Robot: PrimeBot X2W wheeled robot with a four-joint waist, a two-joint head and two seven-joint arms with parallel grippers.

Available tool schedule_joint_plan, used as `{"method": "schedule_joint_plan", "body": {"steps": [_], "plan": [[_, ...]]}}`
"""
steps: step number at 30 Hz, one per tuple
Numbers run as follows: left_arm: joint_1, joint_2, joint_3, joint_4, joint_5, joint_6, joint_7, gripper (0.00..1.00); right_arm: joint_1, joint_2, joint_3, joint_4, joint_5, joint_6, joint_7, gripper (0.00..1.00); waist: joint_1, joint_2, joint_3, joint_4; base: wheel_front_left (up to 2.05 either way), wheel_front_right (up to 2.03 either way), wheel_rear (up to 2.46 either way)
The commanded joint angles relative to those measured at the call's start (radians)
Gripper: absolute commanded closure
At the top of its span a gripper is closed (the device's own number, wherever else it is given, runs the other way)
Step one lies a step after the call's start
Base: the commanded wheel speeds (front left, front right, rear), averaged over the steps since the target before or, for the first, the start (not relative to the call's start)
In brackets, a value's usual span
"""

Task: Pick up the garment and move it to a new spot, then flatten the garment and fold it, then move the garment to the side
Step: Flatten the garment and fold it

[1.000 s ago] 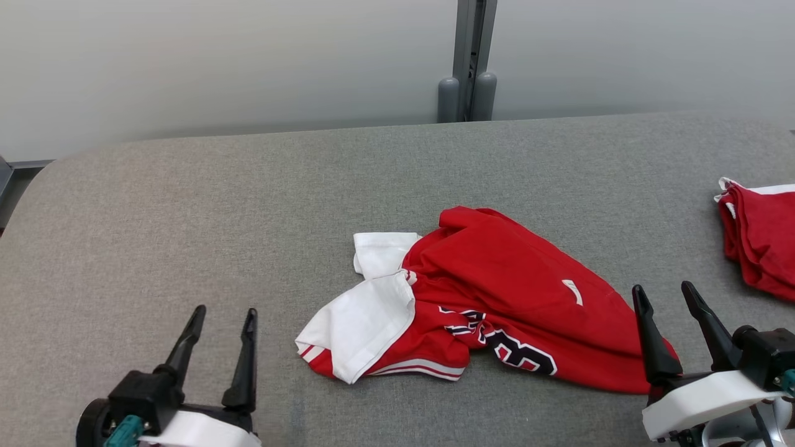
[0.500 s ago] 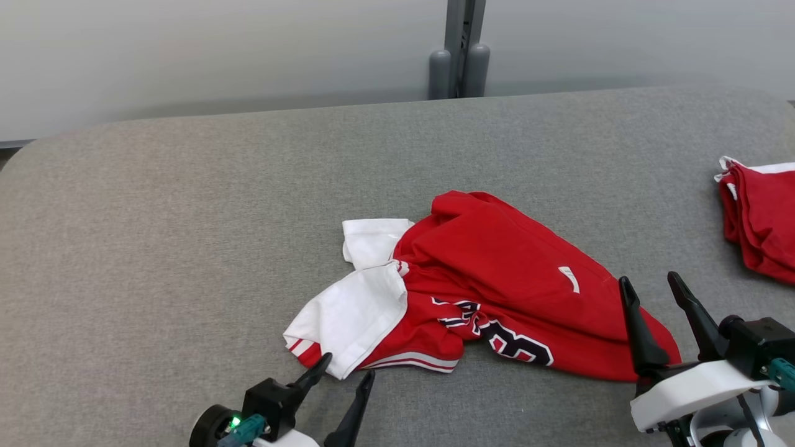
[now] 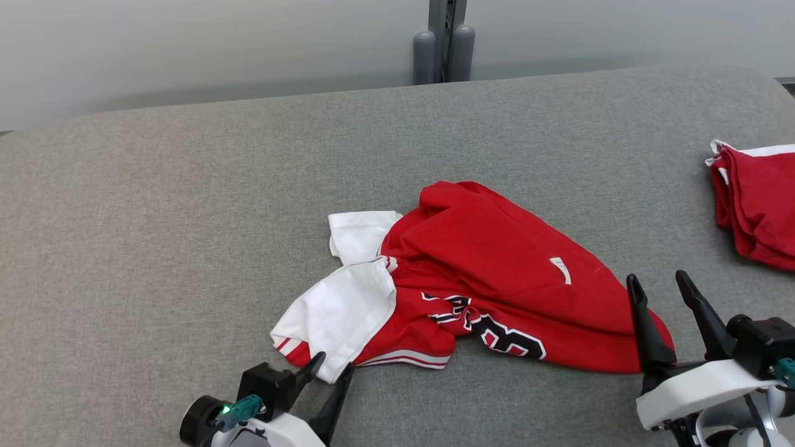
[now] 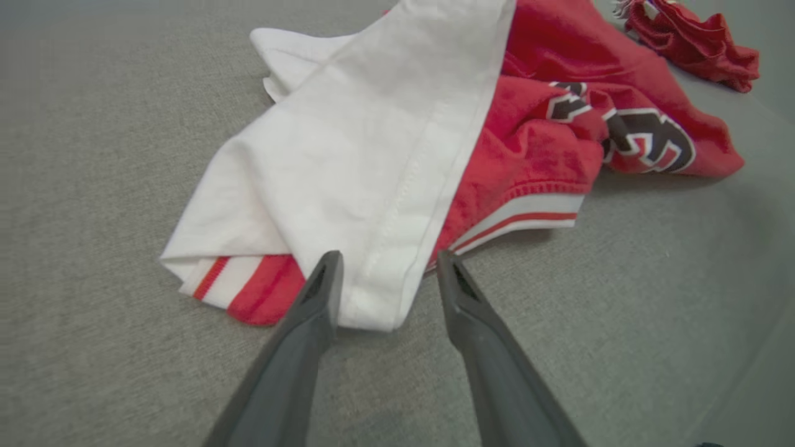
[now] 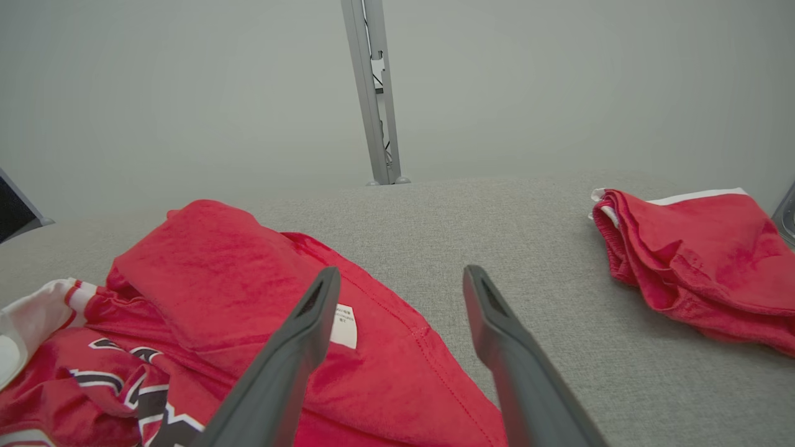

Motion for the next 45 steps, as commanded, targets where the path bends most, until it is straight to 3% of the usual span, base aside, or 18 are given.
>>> {"method": "schedule_joint_plan", "body": {"steps": [1,2,4,14,24,31,32,33,34,45], "plan": [[-0.011,0.007,0.006,-0.006,-0.005,0.000,-0.006,0.76,-0.005,-0.001,-0.003,0.004,-0.001,0.000,-0.008,0.00,0.0000,0.0000,0.001,0.002,0.00,0.00,0.00],[-0.010,0.010,0.007,-0.011,-0.006,-0.003,-0.007,0.89,-0.007,-0.001,-0.006,0.007,0.000,0.000,-0.008,0.00,0.0000,0.0000,0.002,0.005,0.00,0.00,0.00],[-0.006,0.013,0.009,-0.025,-0.012,-0.004,-0.012,1.00,-0.012,-0.001,-0.011,0.012,0.001,0.000,-0.008,0.00,0.0000,0.0000,0.003,0.011,0.00,0.00,0.00],[-0.011,0.034,0.018,-0.074,-0.004,0.010,-0.030,1.00,-0.068,-0.029,-0.021,0.076,0.018,0.000,-0.003,0.00,0.0000,0.0000,0.024,0.033,0.00,0.00,0.00],[-0.077,0.033,0.015,-0.125,0.019,0.002,-0.057,1.00,-0.257,-0.161,0.084,0.370,0.082,0.000,0.083,0.00,0.0000,0.0000,0.108,0.098,0.00,0.00,0.00],[-0.091,0.029,0.023,-0.128,0.020,0.011,-0.088,1.00,-0.317,-0.197,0.152,0.515,0.132,0.000,0.193,0.01,0.0000,0.0000,0.124,0.122,0.00,0.00,0.00],[-0.092,0.029,0.024,-0.129,0.021,0.014,-0.094,1.00,-0.320,-0.199,0.162,0.529,0.143,0.000,0.205,0.53,0.0000,0.0000,0.125,0.125,0.00,0.00,0.00],[-0.094,0.029,0.026,-0.130,0.023,0.016,-0.102,1.00,-0.325,-0.203,0.167,0.537,0.151,0.000,0.207,0.90,0.0000,0.0000,0.125,0.127,0.00,0.00,0.00],[-0.096,0.028,0.030,-0.132,0.023,0.019,-0.110,1.00,-0.329,-0.206,0.170,0.543,0.160,0.000,0.208,1.00,0.0000,0.0000,0.124,0.128,0.00,0.00,0.00],[-0.077,0.053,0.092,-0.177,0.011,0.069,-0.163,1.00,-0.298,-0.197,0.134,0.402,0.190,0.000,0.040,1.00,0.0000,0.0000,0.068,0.093,0.00,0.00,0.00]]}}
